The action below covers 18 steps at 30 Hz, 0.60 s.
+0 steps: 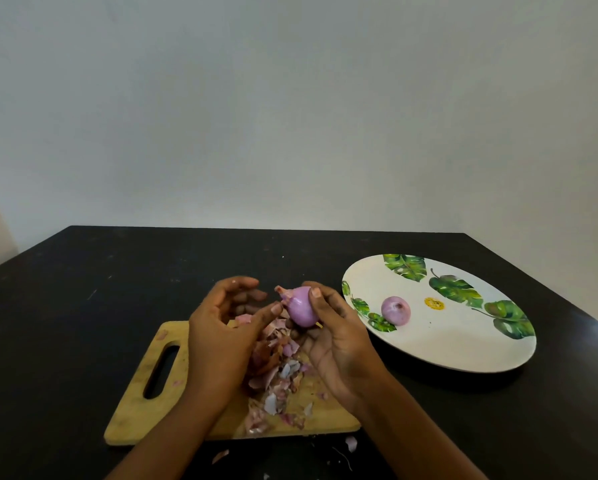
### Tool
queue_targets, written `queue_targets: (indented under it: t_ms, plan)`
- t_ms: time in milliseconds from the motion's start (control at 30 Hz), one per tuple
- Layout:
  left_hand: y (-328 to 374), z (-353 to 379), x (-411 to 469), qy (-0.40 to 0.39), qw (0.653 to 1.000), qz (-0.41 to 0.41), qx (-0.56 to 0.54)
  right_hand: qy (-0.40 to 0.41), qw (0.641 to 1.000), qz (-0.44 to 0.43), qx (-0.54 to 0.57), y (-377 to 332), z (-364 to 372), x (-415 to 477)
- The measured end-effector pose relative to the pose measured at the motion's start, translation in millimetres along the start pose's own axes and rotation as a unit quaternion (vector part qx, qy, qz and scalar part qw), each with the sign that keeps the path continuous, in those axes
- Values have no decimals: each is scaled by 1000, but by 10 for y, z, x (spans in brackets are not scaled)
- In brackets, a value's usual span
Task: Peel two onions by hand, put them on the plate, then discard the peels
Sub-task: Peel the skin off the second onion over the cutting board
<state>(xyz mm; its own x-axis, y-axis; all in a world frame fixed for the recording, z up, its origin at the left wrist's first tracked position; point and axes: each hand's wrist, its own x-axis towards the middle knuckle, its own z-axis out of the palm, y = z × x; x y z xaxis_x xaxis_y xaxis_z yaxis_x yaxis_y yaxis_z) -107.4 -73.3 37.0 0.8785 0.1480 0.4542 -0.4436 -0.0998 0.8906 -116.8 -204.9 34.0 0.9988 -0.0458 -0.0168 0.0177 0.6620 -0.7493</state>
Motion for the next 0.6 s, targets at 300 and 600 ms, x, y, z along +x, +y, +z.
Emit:
queue_targets:
  t_ms: [300, 600]
  plan:
    - [71, -52, 34, -48, 997, 50, 25, -70, 996, -5, -50, -32, -15, -14]
    - [78, -69, 52, -27, 998, 57, 31, -102, 993, -22, -52, -60, -20, -20]
